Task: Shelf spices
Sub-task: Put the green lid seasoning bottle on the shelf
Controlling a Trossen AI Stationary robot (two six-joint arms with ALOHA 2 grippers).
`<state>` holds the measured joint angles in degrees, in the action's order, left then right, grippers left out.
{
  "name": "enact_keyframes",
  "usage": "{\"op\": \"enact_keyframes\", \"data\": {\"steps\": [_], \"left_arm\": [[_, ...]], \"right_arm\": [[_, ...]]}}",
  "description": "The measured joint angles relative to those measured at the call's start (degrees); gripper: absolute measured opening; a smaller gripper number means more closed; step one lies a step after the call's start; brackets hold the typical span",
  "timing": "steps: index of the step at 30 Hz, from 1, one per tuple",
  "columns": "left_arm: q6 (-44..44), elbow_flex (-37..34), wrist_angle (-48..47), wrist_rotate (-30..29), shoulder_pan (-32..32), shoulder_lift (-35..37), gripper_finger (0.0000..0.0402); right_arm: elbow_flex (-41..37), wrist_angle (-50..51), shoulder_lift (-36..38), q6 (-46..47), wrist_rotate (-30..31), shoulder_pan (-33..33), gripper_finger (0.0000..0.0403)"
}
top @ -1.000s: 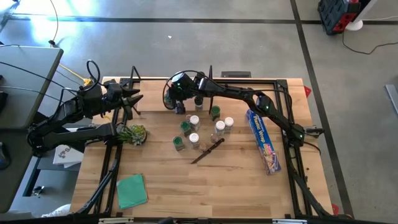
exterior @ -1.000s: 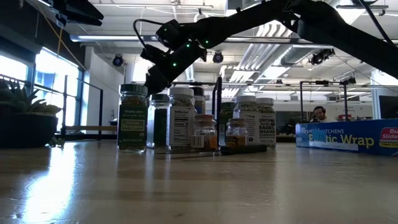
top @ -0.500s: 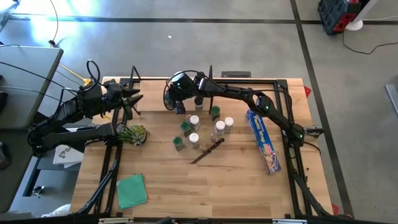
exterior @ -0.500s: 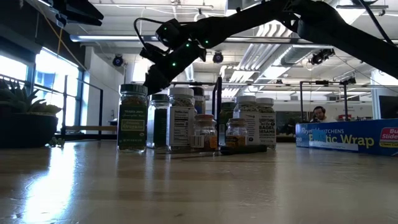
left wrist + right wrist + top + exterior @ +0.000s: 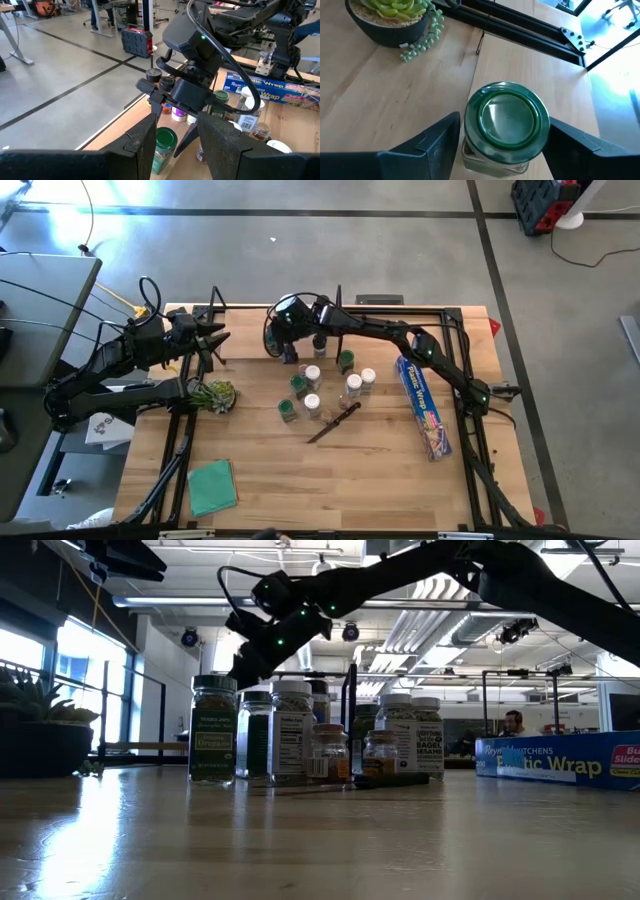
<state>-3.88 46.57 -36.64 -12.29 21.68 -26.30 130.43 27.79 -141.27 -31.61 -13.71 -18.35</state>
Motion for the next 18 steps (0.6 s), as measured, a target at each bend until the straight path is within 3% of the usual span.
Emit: {"op": "enact_keyframes", "data": {"steps": [10, 18], "left_arm": [[-0.39, 0.00, 0.00, -0.02, -0.01, 0.00, 0.0140], [-0.46, 0.00, 0.00, -0.02, 0.01, 0.02, 0.0140]], "right_arm": [[0.00, -0.33, 0.00, 3.03, -4.31, -1.55, 0.0249], [0.00, -1.18, 0.00, 3.10, -3.15, -1.50, 0.0287]]}}
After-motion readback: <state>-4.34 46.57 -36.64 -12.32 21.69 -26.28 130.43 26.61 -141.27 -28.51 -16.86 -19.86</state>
